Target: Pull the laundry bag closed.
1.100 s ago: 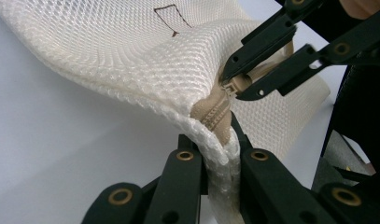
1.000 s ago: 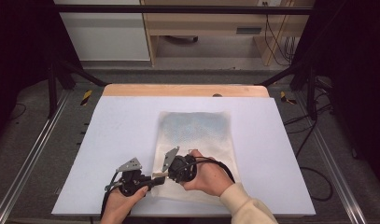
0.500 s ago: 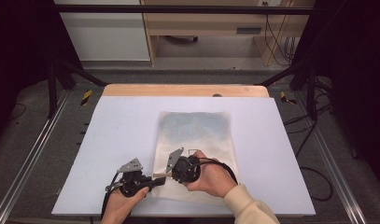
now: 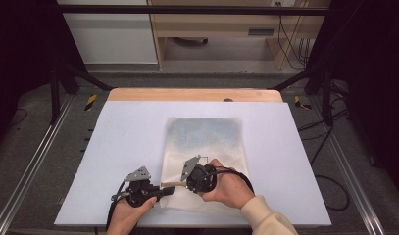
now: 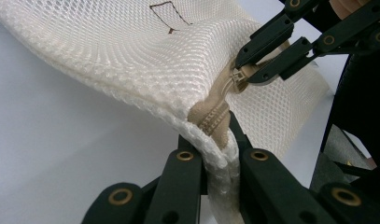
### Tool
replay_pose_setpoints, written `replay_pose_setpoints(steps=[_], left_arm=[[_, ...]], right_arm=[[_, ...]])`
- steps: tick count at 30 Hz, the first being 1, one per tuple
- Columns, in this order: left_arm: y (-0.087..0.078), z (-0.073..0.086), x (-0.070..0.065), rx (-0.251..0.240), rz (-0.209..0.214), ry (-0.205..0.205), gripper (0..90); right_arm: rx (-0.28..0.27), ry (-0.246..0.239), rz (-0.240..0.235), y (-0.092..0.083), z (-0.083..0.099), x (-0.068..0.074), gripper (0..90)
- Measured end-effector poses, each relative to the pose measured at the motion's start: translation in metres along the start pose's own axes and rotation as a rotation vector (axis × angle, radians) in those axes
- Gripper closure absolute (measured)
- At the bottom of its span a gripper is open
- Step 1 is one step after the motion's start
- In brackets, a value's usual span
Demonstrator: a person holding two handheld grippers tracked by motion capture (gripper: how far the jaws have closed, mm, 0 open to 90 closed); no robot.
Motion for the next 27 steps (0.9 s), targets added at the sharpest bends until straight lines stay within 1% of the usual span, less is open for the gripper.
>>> replay_pose_setpoints(steps=[4, 12, 16, 19, 20, 22, 27], left_arm=[[0.002, 0.0, -0.003, 0.004, 0.011, 0.005, 87.3], [0.002, 0.001, -0.003, 0.008, 0.01, 0.009, 87.4], [0.004, 0.002, -0.004, 0.016, 0.019, 0.009, 87.4], [0.005, 0.002, -0.006, 0.02, 0.019, 0.016, 87.3], [0.006, 0.002, -0.007, 0.02, 0.019, 0.017, 87.4], [0.006, 0.002, -0.007, 0.02, 0.019, 0.019, 87.3], [0.01, 0.003, -0.009, 0.028, 0.02, 0.03, 87.3]], right_arm=[[-0.004, 0.006, -0.002, -0.003, 0.004, 0.0, 82.3], [0.002, 0.01, -0.001, -0.006, 0.01, -0.001, 82.3], [-0.001, 0.019, -0.001, -0.008, 0.016, 0.001, 82.3], [-0.003, 0.017, -0.002, -0.009, 0.019, 0.002, 82.3], [-0.008, 0.028, 0.002, -0.011, 0.022, 0.002, 82.3], [-0.012, 0.032, 0.001, -0.012, 0.023, 0.002, 82.3], [-0.015, 0.03, 0.007, -0.015, 0.026, 0.002, 82.2]])
Point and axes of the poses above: each handheld gripper's, and its own axes: y roughly forward along the jaws, z roughly out of its underside, x roughly to its left, the point moved 3 cm from there along y, roughly forward along the jaws, and after that the axes turned 1 degree about z, right-handed, at the moved point
